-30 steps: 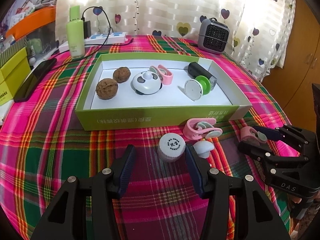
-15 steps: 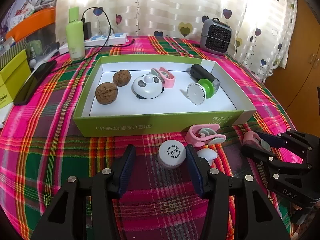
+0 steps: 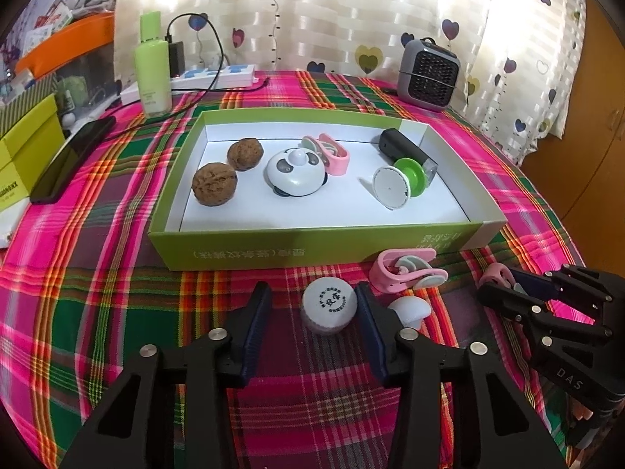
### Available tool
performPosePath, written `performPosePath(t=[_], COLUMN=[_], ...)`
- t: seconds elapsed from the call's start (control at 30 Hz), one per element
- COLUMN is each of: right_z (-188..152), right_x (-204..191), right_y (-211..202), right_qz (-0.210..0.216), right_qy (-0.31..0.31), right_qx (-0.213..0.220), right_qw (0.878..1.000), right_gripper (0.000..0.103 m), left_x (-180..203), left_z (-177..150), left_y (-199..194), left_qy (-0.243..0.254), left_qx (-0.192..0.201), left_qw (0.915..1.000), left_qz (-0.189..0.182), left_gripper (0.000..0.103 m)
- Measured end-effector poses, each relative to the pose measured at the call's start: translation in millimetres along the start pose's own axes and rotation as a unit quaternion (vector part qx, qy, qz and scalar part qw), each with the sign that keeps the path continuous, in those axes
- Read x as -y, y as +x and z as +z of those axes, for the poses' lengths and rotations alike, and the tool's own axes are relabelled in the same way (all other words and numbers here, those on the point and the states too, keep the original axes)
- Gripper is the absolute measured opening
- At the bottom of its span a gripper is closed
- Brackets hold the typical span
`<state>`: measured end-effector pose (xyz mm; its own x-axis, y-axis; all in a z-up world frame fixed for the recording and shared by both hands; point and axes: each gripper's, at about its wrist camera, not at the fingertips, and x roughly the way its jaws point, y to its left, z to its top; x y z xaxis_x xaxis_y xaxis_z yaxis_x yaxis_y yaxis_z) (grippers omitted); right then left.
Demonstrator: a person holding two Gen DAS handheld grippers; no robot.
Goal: Organize objects
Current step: 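Close the right gripper on a pink clip while the left gripper approaches the white round cap, then close the left gripper on the white round cap while the right gripper holds the pink clip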
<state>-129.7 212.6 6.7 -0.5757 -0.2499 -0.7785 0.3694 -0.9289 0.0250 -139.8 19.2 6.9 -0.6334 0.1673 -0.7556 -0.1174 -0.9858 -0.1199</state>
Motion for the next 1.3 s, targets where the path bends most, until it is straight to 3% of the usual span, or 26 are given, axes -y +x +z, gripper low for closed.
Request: performPosePath(t=[0.5,1.3], right_z=[-0.7,-1.9], right_x=[-1.5,0.5], right_y=[-0.3,-2.1], right_qz=[0.001,0.009], right_qy=[0.019,0.055], right_qx=[0.002,0.006], right_qw=[1.000,0.998], right_gripper=[0.022,0.018], left_x=[-3.0,-1.2], left_z=[1.7,0.8], left_y=[1.3,-1.5], left_qy=[-0.009,-0.003], left_qx=[0.001,0.003], left_qw=[0.9999,1.0000], left_qz=[0.008,0.007], left_gripper=[0.027,0.026])
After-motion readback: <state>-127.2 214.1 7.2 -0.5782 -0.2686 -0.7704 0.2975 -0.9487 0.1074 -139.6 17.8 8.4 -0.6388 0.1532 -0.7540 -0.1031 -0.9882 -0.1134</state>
